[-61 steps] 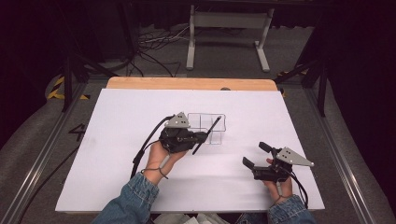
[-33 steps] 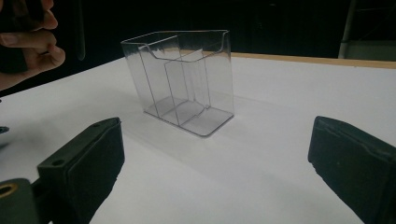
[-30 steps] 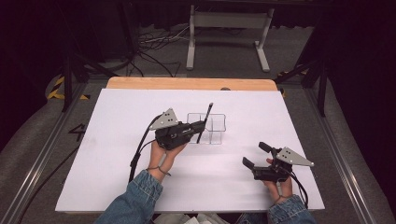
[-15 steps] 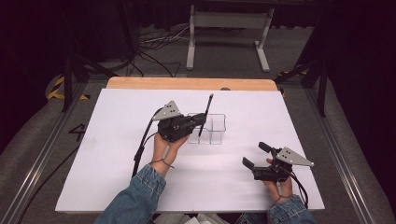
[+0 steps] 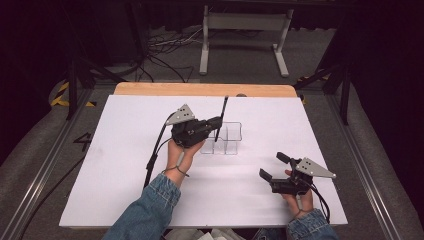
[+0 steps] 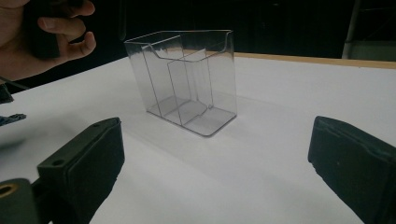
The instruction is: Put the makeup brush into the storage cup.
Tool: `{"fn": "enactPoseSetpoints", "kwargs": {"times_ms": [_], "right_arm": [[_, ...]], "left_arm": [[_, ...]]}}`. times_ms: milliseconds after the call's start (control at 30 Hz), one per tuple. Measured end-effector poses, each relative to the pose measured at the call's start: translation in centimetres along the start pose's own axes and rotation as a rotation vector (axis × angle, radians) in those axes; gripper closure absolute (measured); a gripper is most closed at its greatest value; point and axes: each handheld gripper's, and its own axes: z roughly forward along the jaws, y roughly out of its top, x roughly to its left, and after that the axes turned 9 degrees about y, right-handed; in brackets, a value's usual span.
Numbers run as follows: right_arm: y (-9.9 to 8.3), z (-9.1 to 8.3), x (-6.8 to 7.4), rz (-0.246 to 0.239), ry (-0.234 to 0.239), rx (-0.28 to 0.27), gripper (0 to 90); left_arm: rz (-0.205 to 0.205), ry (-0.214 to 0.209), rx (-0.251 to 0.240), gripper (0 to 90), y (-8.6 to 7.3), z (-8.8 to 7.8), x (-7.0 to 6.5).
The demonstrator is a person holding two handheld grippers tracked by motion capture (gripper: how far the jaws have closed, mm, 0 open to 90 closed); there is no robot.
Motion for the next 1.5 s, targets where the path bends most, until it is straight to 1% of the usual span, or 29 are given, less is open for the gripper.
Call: {"fn": "enactPoseSetpoints", "kwargs": {"times_ms": [100,200,367,500,567,600,700,767,800,900,1000,1067,1100,1167,1233,1300,1400,1467,1500], "right_arm": [[0.0,0.0,0.0,-0.001,-0.001,0.000,3.8],[0.0,0.0,0.0,0.000,0.002,0.000,3.9],[0.0,0.0,0.0,-0.002,0.002,0.001,3.9],[0.0,0.0,0.0,0.000,0.004,0.001,3.9],[0.0,0.0,0.0,0.001,0.006,0.001,3.9],[0.0,0.0,0.0,0.001,0.005,0.001,3.8],[0.0,0.0,0.0,-0.001,0.005,0.002,3.8],[0.0,0.0,0.0,0.001,0.005,0.001,3.8],[0.0,0.0,0.0,0.001,0.005,0.001,3.9],[0.0,0.0,0.0,0.002,0.007,0.002,3.8],[0.0,0.0,-0.1,0.000,0.008,0.003,3.8],[0.0,0.0,-0.1,0.001,0.009,0.002,3.8],[0.0,0.0,-0.1,0.001,0.009,0.002,3.9],[0.0,0.0,-0.1,0.000,0.010,0.003,3.8],[0.0,0.0,-0.1,0.000,0.010,0.003,3.8],[0.0,0.0,-0.1,-0.001,0.012,0.003,3.9],[0.0,0.0,-0.1,0.000,0.011,0.003,3.9],[0.0,0.0,-0.1,0.000,0.012,0.003,3.9],[0.0,0.0,-0.1,-0.001,0.012,0.003,3.9]], "left_arm": [[-0.002,0.012,0.003,83.2,0.1,0.1,0.1],[0.000,0.026,-0.006,83.2,0.1,0.2,0.1],[-0.023,0.028,-0.023,83.2,0.0,0.4,0.4],[-0.015,0.050,-0.030,83.2,0.0,0.6,0.5],[-0.017,0.050,-0.030,83.2,0.0,0.7,0.5],[-0.025,0.040,-0.027,83.2,0.0,0.8,0.4],[-0.015,0.041,-0.033,83.2,0.0,0.9,0.3],[-0.022,0.044,-0.043,83.2,-0.1,1.1,0.2],[-0.018,0.051,-0.045,83.2,-0.1,1.2,0.2],[0.012,0.072,-0.060,83.2,-0.2,1.4,0.0],[0.020,0.081,-0.067,83.2,-0.2,1.4,-0.1],[0.045,0.087,-0.072,83.3,-0.3,1.6,-0.3],[0.071,0.100,-0.078,83.3,-0.4,1.7,-0.5],[0.079,0.104,-0.079,83.2,-0.5,1.8,-0.6],[0.076,0.104,-0.077,83.2,-0.6,1.8,-0.5],[0.059,0.103,-0.073,83.2,-0.8,1.9,-0.3],[0.054,0.110,-0.068,83.2,-1.0,2.0,0.0],[0.038,0.103,-0.058,83.2,-1.1,2.0,0.2],[0.042,0.102,-0.058,83.2,-1.2,2.1,0.3]]}}
